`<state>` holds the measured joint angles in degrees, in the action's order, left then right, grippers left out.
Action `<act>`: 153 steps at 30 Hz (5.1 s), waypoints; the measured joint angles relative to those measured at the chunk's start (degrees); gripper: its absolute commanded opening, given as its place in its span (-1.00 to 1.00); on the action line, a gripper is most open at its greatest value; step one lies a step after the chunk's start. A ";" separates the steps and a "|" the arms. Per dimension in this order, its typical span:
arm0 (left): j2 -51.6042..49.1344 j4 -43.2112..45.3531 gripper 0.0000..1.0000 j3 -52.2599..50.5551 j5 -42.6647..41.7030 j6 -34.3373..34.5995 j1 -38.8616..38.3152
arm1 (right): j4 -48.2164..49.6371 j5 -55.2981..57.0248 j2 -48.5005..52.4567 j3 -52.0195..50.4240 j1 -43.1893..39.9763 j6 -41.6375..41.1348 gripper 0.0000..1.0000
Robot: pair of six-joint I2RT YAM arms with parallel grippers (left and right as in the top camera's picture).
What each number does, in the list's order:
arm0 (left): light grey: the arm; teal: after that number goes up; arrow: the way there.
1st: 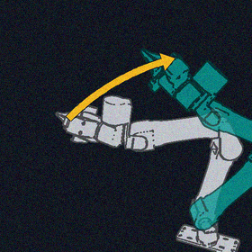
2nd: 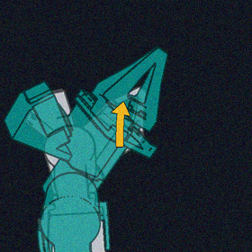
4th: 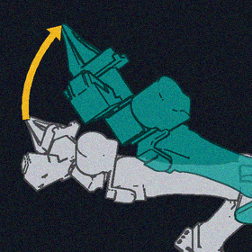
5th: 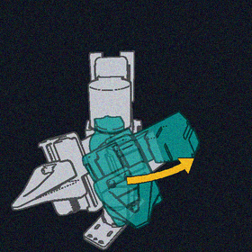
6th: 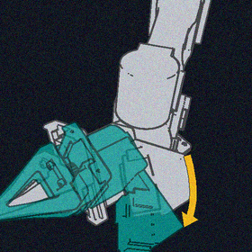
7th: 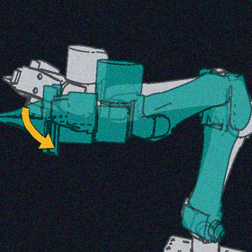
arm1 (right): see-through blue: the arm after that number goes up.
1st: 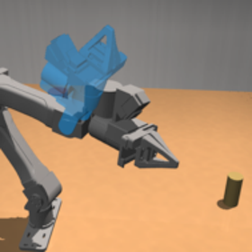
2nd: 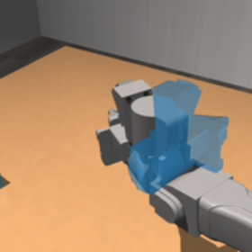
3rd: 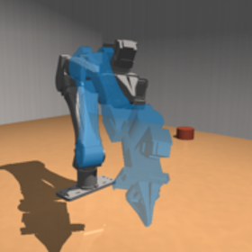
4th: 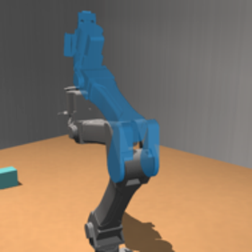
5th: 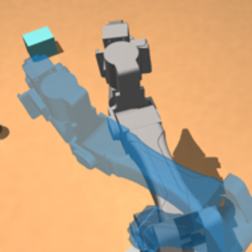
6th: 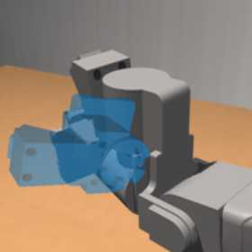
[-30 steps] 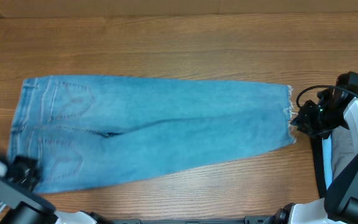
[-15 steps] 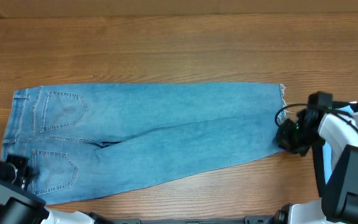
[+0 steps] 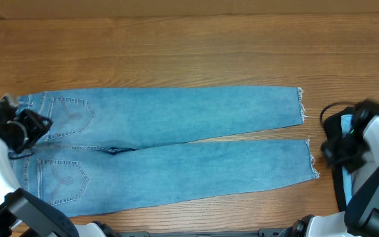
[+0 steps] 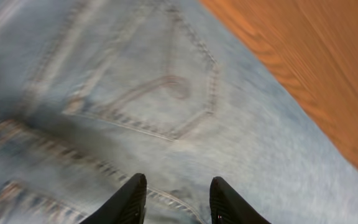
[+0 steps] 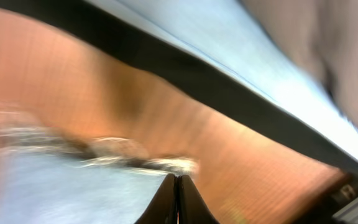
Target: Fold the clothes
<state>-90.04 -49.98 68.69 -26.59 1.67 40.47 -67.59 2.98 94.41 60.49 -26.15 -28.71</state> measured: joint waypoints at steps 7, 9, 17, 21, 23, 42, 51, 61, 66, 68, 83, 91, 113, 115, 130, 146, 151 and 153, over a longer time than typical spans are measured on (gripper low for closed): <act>-0.37 5.31 -0.88 -0.02 5.01 -4.44 -11.02 | 8.26 -19.47 -2.32 12.92 6.23 12.22 -0.84; -1.09 6.14 -0.89 -0.02 7.26 -4.92 -13.11 | 12.11 -21.35 -2.05 12.85 9.38 12.44 -0.84; -8.68 7.98 -0.91 -0.02 16.09 -3.78 -14.84 | 29.83 -20.35 11.28 11.76 19.67 5.49 -0.92; -11.45 8.46 -0.87 -0.02 17.00 -3.52 -14.84 | 34.82 -18.62 19.10 11.34 20.39 0.48 -0.92; -11.67 8.94 -0.85 -0.02 17.20 -3.52 -14.84 | 36.87 -18.16 21.16 11.50 20.09 -1.75 -0.92; -11.67 8.44 -0.12 -0.02 17.31 -3.13 -14.84 | 49.13 -12.28 31.56 22.91 15.04 -12.02 -0.92; -11.67 14.75 -0.68 -0.02 16.76 -3.10 -15.04 | 32.11 -11.19 34.56 33.99 4.92 -0.11 -0.92; -21.57 26.93 -0.92 0.00 16.65 -3.13 -17.97 | 13.75 -24.63 30.27 43.87 6.69 10.58 -0.92; -25.68 34.21 -0.92 0.98 16.52 -3.10 -17.62 | 7.02 -28.46 20.28 44.87 9.99 12.52 -0.92; -27.52 35.91 -0.92 2.60 15.96 -3.06 -17.70 | 5.03 -28.98 17.27 45.16 11.80 12.98 -0.92; -46.47 12.98 -0.53 40.30 14.34 -2.32 -18.75 | -0.70 -20.22 14.51 45.33 23.69 9.53 -0.92; -44.50 -8.59 -0.26 59.80 14.64 -3.08 -18.75 | 4.85 -12.09 19.34 36.61 22.27 4.63 -0.92; -24.50 -44.19 0.04 65.44 23.26 1.20 -17.31 | 20.63 -4.13 36.00 38.27 12.50 -0.72 -0.92; -24.50 -45.48 0.00 65.44 23.89 2.36 -15.98 | 20.04 -7.98 36.54 39.19 10.67 2.16 -0.86; -20.50 -46.40 -0.08 55.17 22.93 4.31 -2.47 | 0.20 -20.15 37.64 42.01 7.91 12.11 -0.87; -13.05 -38.66 0.02 35.50 24.09 6.01 0.72 | 14.86 -23.98 39.21 46.49 4.94 10.88 0.03; -12.96 -32.30 0.10 26.18 25.38 7.48 1.68 | 0.98 -28.94 39.21 55.49 2.43 15.15 0.06; -13.00 -28.72 0.18 22.34 25.55 8.20 3.28 | -3.19 -30.34 38.69 58.29 1.95 16.90 0.08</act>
<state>-103.04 -78.70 91.02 -1.04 9.87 43.75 -70.78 -27.35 133.10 118.78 -24.21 -11.81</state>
